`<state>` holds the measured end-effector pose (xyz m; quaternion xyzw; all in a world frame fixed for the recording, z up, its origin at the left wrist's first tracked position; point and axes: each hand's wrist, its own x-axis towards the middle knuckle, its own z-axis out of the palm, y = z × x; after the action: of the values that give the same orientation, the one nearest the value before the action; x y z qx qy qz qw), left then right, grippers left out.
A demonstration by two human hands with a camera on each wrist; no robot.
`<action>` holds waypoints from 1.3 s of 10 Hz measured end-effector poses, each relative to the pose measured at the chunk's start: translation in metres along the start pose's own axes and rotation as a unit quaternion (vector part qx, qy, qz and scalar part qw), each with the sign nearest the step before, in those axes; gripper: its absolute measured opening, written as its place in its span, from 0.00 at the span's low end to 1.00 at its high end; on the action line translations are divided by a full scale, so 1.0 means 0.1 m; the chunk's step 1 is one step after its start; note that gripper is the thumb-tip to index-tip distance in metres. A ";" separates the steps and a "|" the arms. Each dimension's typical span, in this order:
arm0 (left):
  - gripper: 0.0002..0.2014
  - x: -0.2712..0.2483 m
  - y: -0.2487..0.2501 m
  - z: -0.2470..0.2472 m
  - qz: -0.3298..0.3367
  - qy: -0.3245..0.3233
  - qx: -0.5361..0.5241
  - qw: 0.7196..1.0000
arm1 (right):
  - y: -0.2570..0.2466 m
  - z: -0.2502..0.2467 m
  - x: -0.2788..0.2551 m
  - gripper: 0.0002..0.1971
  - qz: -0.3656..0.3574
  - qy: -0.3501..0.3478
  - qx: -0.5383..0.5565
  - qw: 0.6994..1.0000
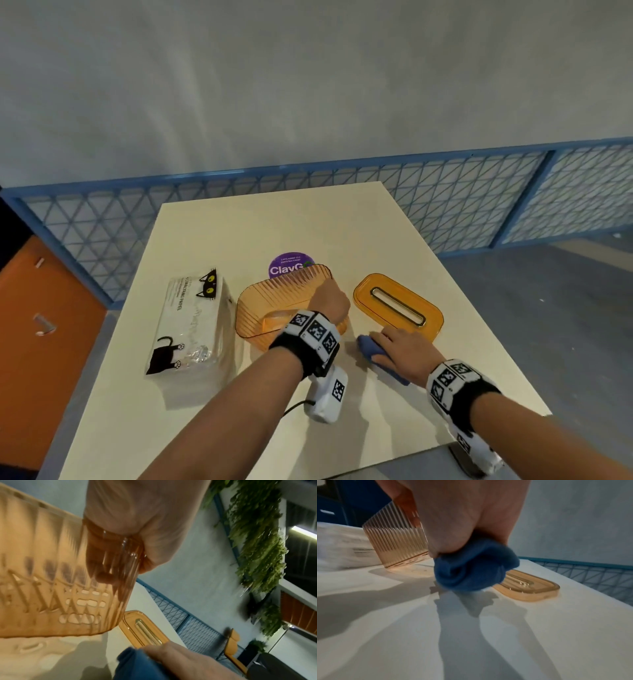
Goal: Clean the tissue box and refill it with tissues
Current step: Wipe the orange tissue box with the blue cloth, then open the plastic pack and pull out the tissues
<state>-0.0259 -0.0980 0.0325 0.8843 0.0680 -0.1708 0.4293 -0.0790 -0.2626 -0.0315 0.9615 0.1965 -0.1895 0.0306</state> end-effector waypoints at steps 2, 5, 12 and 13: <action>0.17 0.21 0.12 0.31 -0.061 0.010 -0.004 0.998 | 0.12 0.32 0.06 0.65 -0.019 -0.075 0.030 0.997; 0.20 0.43 0.18 0.52 -0.041 -0.016 0.134 0.990 | 0.20 0.50 0.04 0.56 -0.019 -0.043 0.075 0.996; 0.31 -0.66 -1.27 -1.15 0.038 0.207 0.250 0.945 | -0.90 -1.09 0.39 0.18 -0.099 0.126 0.222 0.962; 0.40 -0.85 -1.58 -1.35 -0.038 0.127 0.324 0.937 | -1.38 -1.08 0.68 0.16 -0.136 0.080 0.257 0.953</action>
<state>-0.1144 0.1085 0.0242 0.9865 0.0965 -0.0859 0.1006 -0.0367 -0.0964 0.0448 0.9131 0.2717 -0.1580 -0.2596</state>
